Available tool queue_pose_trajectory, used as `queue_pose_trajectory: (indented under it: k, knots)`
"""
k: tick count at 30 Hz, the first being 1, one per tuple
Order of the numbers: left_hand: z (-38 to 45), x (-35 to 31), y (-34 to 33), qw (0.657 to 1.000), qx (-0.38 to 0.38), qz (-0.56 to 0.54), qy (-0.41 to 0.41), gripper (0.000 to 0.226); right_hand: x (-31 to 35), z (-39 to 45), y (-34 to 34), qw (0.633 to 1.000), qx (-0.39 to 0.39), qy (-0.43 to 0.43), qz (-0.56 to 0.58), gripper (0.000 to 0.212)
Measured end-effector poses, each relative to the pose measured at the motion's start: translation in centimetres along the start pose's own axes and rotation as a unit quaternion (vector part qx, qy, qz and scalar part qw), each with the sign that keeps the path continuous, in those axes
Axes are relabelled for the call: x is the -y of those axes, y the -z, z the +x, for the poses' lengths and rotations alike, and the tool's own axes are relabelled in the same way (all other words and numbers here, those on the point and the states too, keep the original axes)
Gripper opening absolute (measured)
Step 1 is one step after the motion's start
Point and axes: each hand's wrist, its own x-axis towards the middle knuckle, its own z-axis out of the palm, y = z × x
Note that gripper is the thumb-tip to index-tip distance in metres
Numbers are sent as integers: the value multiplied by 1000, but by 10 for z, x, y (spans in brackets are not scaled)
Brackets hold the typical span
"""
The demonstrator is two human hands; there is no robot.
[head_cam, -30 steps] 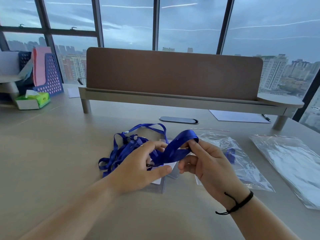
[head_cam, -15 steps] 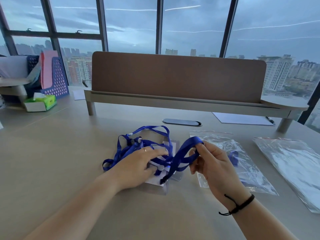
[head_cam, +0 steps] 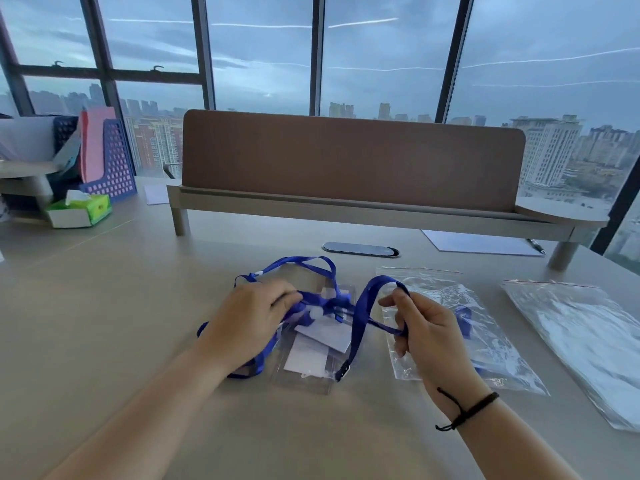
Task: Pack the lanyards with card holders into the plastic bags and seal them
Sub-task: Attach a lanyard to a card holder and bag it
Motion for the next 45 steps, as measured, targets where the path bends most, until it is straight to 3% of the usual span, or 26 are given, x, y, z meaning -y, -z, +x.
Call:
queue_pose_trajectory:
  k: [3, 5, 7, 9, 12, 14, 17, 19, 21, 23, 25, 26, 28, 30, 32, 35, 37, 41, 45]
  knots:
    - [2, -3, 5, 989, -125, -63, 50, 18, -2, 1, 1, 1000, -18, -13, -2, 31]
    - [5, -5, 8, 962, -193, -146, 127, 25, -2, 2, 2, 999, -29, -17, -1, 30]
    - [9, -3, 13, 903, -266, -265, 211, 30, -2, 3, 3, 999, -45, -26, 10, 30]
    - [12, 1, 21, 818, -332, -380, 277, 31, -3, 4, 4, 997, -60, -36, 25, 32]
    - [15, 4, 28, 716, -382, -480, 334, 28, -6, 4, 1, 997, -61, -34, 16, 33]
    - [15, 4, 28, 689, -388, -503, 349, 29, -8, 4, -1, 998, -56, -36, 15, 33]
    - [15, 5, 30, 677, -398, -503, 360, 29, -6, 2, -1, 997, -51, -54, 33, 30]
    - [17, 8, 30, 686, -387, -493, 370, 27, -2, 1, -1, 995, -48, -70, 55, 29]
    - [16, 14, 25, 734, -336, -440, 393, 23, 1, -1, -1, 991, -39, -89, 89, 31]
    - [12, 20, 17, 836, -256, -293, 387, 15, 4, -3, -2, 988, -23, -103, 110, 32]
    - [5, 21, 9, 936, -163, -62, 305, 24, 5, -6, -3, 988, 0, -110, 108, 33]
    - [1, 18, 5, 961, -137, 49, 235, 34, 5, -8, -4, 988, 18, -110, 106, 32]
    - [-1, 1, 1, 974, -123, 170, 89, 37, 6, -10, -8, 987, 49, -112, 103, 30]
    - [-1, -18, -2, 981, -91, 173, -9, 29, 6, -11, -10, 985, 68, -122, 101, 31]
    - [-1, -32, -7, 991, 4, 124, -44, 36, 6, -12, -12, 985, 78, -126, 88, 31]
    - [-6, -38, -13, 986, 152, 68, 6, 48, 7, -13, -10, 986, 81, -127, 73, 31]
    - [-9, -34, -12, 977, 195, 75, 34, 49, 6, -13, -9, 985, 86, -131, 72, 33]
    - [-10, -30, -7, 971, 220, 48, 84, 41, 6, -13, -8, 979, 81, -161, 95, 36]
    - [-8, -21, -4, 974, 199, 3, 107, 21, 7, -9, -4, 965, 80, -192, 158, 26]
